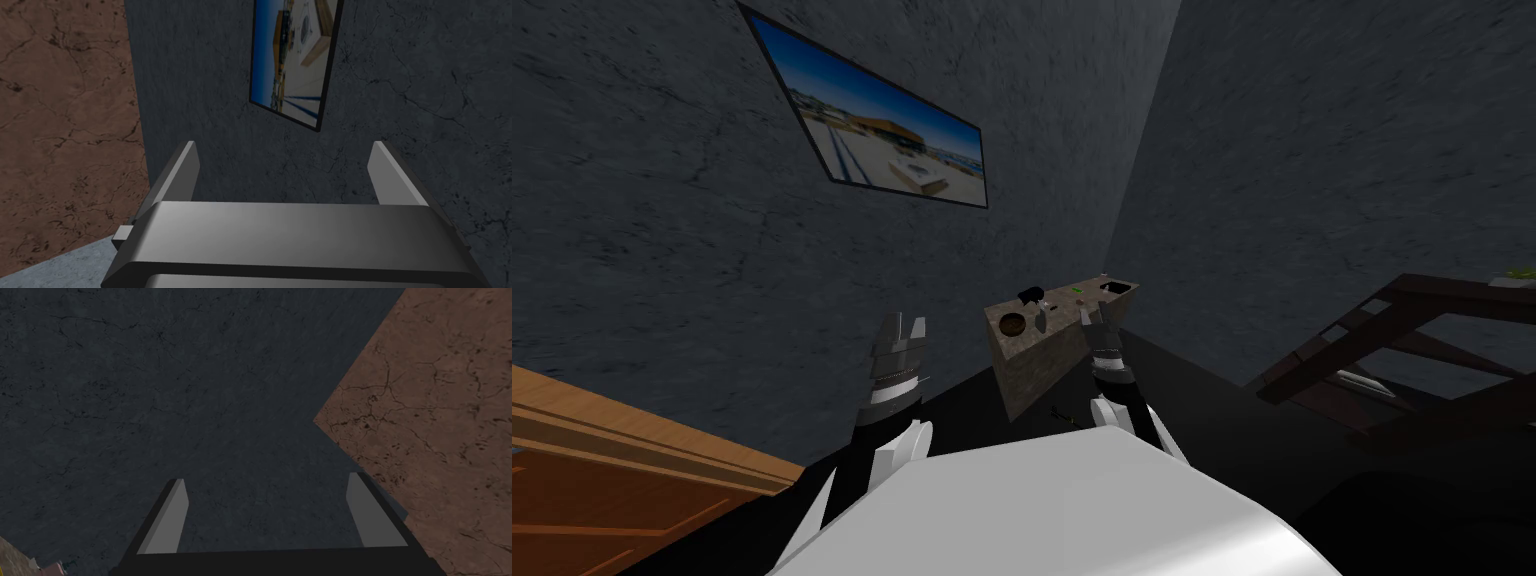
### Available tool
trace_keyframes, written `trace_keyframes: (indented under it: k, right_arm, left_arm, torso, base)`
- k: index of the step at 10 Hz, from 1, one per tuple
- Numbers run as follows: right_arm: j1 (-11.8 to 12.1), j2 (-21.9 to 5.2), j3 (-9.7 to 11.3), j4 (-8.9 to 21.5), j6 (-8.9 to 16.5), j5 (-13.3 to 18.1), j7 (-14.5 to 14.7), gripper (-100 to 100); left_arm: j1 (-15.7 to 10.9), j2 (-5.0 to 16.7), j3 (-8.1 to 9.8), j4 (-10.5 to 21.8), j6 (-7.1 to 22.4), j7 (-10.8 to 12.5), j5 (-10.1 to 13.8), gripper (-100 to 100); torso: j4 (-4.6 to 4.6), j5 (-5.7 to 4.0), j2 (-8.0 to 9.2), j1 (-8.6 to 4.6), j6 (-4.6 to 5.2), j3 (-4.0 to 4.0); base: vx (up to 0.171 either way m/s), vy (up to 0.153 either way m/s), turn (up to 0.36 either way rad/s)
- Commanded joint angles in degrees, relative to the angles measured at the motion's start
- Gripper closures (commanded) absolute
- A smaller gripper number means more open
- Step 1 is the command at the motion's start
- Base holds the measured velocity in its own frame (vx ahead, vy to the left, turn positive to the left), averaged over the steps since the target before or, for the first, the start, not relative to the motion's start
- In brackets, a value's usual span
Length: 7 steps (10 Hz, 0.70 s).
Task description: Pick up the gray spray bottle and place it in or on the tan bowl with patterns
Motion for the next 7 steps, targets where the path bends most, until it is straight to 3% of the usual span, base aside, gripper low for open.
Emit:
trace_keyframes:
  k: [1, 7]
  right_arm:
    - [-0.04, -2.42, 0.01, 0.59, 0.74, 0.38, -0.05, -100]
    - [-0.23, -10.26, 0.06, 3.91, 5.10, 2.63, -0.44, -100]
  left_arm:
    - [0.00, 0.00, 0.00, 0.00, 0.00, 0.00, 0.00, 0]
    - [0.00, 0.00, 0.00, 0.00, 0.00, 0.00, 0.00, 0]
  torso:
    - [0.00, 0.00, 0.00, 0.00, 0.00, 0.00]
    - [-0.01, 0.03, -0.02, 0.15, -0.01, -0.01]
  base:
    - [0.002, 0.013, 0.037]
    - [0.004, 0.039, 0.053]
